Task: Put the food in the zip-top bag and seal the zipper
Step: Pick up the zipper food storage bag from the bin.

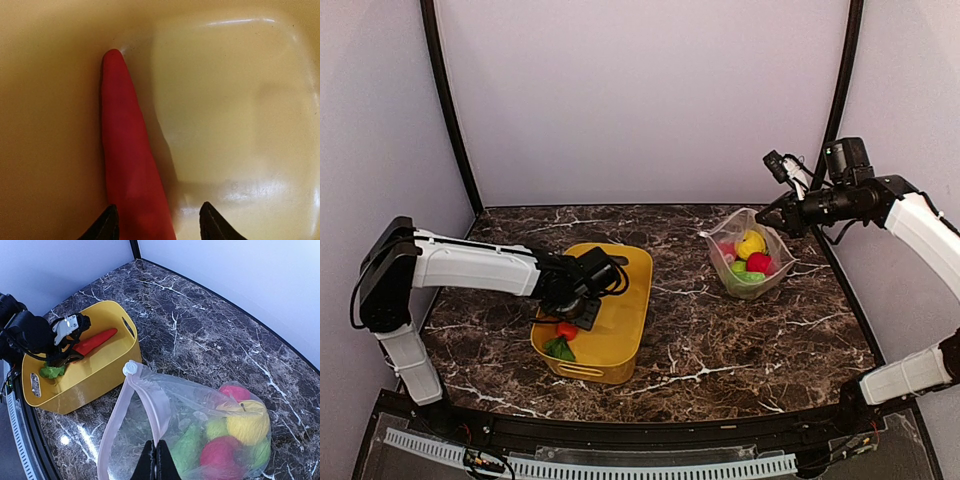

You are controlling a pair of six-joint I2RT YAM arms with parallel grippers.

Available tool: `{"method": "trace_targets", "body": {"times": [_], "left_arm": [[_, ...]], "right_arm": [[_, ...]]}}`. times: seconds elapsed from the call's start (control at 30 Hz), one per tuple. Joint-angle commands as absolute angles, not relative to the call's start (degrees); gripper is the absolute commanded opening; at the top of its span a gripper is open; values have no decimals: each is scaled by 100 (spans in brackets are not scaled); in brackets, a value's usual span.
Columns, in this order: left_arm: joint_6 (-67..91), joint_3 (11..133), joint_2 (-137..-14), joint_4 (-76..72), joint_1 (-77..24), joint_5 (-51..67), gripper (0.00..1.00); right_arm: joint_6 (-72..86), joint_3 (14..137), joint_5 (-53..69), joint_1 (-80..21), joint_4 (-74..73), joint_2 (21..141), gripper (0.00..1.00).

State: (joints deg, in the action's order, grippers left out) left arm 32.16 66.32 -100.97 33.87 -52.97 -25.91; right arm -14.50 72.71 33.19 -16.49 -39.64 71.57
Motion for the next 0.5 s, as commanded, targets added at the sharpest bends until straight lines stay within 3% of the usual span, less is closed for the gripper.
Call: {"method": "trace_targets", "body": {"times": [0.0, 0.3, 0.47], "left_arm": [[3381, 6873, -10315, 4042, -5278, -2675, 53], [3442, 7239, -10835, 4667, -5321, -3032, 59], [3400, 7227, -10860, 4650, -5367, -3061, 46]], "right_arm": [[-1439, 7217, 3423, -1664, -3772, 7012, 0], [-1430, 7238, 3437, -1670, -3791, 7057, 0], [-1431, 7229, 3434, -1664, -3788, 7054, 0]]}}
